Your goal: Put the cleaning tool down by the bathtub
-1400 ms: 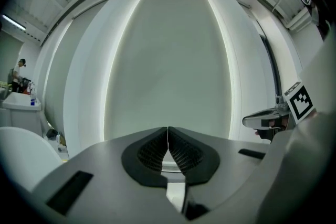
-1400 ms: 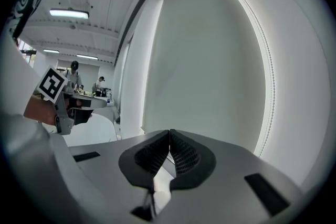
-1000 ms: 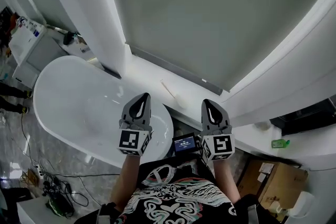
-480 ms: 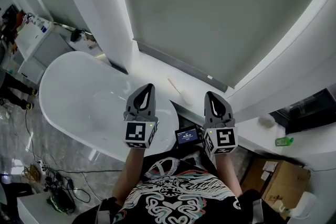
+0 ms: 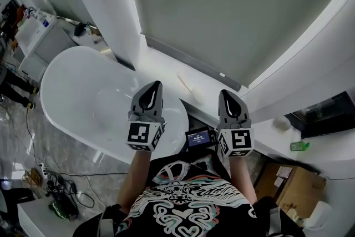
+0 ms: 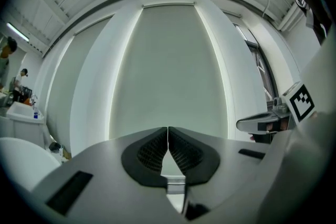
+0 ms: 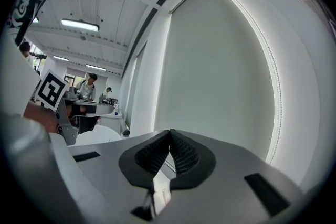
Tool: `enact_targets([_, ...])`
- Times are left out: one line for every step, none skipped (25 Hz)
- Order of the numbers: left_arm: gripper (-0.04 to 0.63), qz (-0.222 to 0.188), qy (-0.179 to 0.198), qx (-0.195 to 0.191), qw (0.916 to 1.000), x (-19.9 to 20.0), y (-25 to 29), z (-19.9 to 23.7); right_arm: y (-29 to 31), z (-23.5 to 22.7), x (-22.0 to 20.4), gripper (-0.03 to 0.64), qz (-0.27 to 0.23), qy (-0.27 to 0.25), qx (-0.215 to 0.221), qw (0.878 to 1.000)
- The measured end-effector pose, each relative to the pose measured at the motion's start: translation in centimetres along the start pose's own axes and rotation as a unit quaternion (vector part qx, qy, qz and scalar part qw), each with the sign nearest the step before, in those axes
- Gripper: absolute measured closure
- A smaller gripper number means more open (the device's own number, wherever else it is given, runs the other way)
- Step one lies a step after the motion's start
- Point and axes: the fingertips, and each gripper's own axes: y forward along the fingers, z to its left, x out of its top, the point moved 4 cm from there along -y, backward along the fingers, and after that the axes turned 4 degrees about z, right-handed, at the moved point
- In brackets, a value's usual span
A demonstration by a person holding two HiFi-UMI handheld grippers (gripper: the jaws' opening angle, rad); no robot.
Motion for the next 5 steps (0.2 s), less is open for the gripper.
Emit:
enact_targets([0.575,-0.003,-0.008,-0.003,1.0,-0.03,-0.04,0.07,0.04,-0.06,-0.04,0.591,0.001,0.0,0.0,1.0])
enact_targets([0.575,-0.008,-0.015,-0.005,0.9998,-0.05,-0.04,0.16,0.11,-0.12,-0.05,0.591,0.001,0.0,-0.001,1.0])
enact_targets([0.575,-0.01,-0.02,-0.007,0.9997,-0.09,0.0,0.27,0.2,-0.19,-0.04,0.591,0.0,0.0,-0.001,1.0])
enact_targets([0.575,-0.012,-0.022,-0.007,0.9996,-0.14,0.09,0.37,0.31,-0.26,-0.01,0.591,0.0,-0.001,-0.002,1.0])
enact_targets([0.575,-0.013,-0.024,-0.007,0.9996,-0.2,0.19,0.46,0.43,-0.34,0.02,0.591,-0.001,-0.001,-0.003,1.0])
